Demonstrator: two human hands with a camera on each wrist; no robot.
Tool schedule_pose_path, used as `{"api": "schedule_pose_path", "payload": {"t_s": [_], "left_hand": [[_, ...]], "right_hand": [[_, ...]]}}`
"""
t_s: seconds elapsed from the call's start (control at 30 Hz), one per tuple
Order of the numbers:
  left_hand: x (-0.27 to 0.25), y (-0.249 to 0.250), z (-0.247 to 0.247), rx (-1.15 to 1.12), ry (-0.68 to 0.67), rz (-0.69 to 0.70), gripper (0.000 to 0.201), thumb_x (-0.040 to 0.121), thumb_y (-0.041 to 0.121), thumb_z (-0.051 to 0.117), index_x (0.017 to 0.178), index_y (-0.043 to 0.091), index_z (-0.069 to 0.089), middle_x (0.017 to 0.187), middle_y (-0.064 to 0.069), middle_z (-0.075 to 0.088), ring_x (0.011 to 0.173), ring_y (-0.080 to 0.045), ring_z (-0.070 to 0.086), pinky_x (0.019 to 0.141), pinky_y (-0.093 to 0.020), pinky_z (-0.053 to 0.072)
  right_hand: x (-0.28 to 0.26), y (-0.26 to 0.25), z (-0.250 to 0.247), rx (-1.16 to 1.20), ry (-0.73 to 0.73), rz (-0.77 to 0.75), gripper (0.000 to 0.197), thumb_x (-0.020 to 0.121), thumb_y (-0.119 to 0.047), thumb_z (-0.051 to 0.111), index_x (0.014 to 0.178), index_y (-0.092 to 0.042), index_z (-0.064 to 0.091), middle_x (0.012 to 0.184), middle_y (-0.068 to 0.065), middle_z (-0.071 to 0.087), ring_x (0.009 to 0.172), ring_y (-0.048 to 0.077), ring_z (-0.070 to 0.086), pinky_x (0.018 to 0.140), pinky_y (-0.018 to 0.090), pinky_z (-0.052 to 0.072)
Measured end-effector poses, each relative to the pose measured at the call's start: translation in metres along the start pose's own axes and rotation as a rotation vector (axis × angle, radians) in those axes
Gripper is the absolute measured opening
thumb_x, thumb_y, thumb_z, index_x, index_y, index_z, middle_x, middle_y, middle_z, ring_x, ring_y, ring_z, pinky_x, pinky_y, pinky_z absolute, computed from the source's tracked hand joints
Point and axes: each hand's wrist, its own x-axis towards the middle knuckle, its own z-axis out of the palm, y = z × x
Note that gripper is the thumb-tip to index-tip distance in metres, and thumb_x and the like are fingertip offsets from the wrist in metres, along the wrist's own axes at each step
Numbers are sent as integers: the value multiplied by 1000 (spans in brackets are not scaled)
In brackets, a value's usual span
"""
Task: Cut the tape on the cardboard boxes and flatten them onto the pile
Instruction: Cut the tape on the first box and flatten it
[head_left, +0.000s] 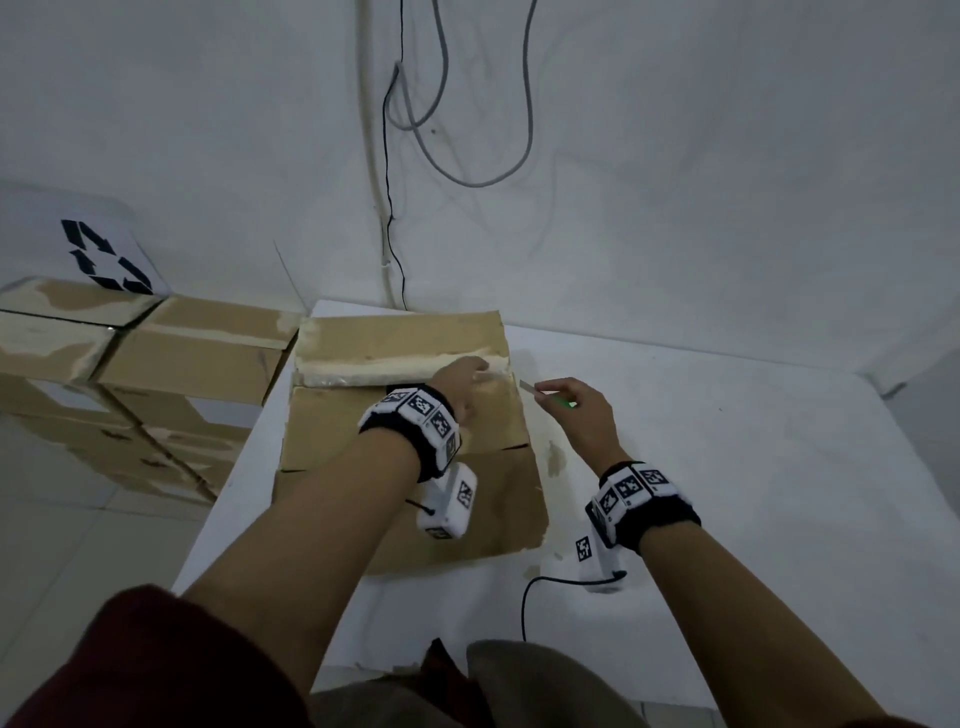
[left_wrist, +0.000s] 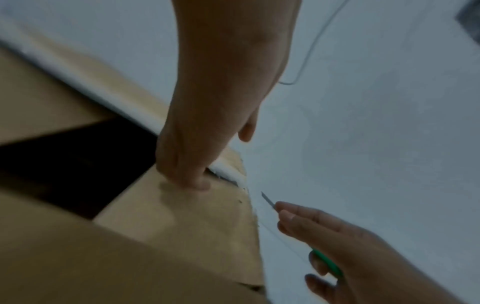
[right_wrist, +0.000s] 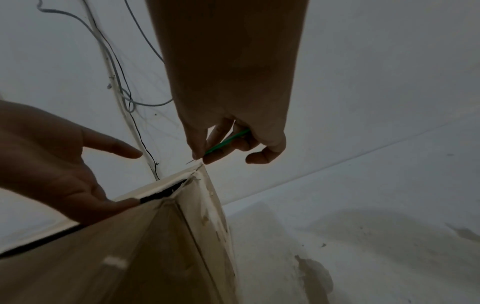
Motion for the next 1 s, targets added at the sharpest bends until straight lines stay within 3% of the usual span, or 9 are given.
{"api": "schedule_pose_path", "payload": {"t_s": [0.07,0.17,0.37,0.47,0.57,0.63,0.77,0.9,1.0], "left_hand": [[17,-1,4,-318,47,26,39,92,4,56,129,9,45,118,-13,52,111,-31,52,92,-28,41],[26,1,12,-648,93,15,26,95,15,51,120,8,46,107,-13,53,92,-22,57,90,-27,46],[44,-4,17,-781,118,19,43,97,15,50,137,2,38,124,-19,57,80,-16,63,59,-21,58],[52,-4,17,-815,94,19,36,99,16,48,130,0,43,128,-18,54,82,-15,62,60,-20,58],[58,-8,18,-812,96,27,19,101,14,43,118,5,42,110,-12,55,80,-13,62,61,-19,56],[61,-10,19,-829,113,42,18,102,12,41,117,3,42,100,-10,56,72,-12,64,58,-18,56],[64,-14,20,-801,125,41,19,102,10,38,117,0,43,109,-16,56,76,-13,63,56,-18,56],[62,-15,20,-798,120,36,22,102,7,37,120,-3,43,93,-13,61,64,-10,65,54,-17,55],[60,-18,22,-756,98,60,33,100,3,36,131,-5,41,104,-17,62,62,-10,66,53,-17,54]], "right_hand": [[6,-1,1,-38,-9,13,10,88,-21,70,98,-18,73,87,-10,68,80,-3,60,66,2,39],[13,-2,5,-46,-36,28,8,86,-23,73,93,-19,72,80,-8,65,69,-9,57,63,3,38],[19,0,22,-50,-16,30,18,82,-36,77,91,-21,72,80,-7,68,78,5,63,64,6,41],[24,2,26,-18,10,22,14,83,-30,77,89,-19,73,79,-11,67,83,9,64,70,9,44],[29,-1,30,21,11,-9,11,85,-21,76,87,-10,72,82,-7,69,83,7,63,75,14,49],[30,-4,33,39,21,-23,11,86,-15,74,87,-4,70,84,-4,70,79,-2,60,74,9,46],[32,-2,35,44,50,-27,11,87,-11,72,85,-1,68,87,-1,71,79,-5,60,74,6,45],[31,2,31,44,51,-35,12,88,-13,72,85,-2,69,87,-2,71,83,-2,63,75,7,46],[41,3,30,58,91,-35,11,90,-11,69,85,-1,68,87,-3,70,80,-9,61,74,6,44]]}}
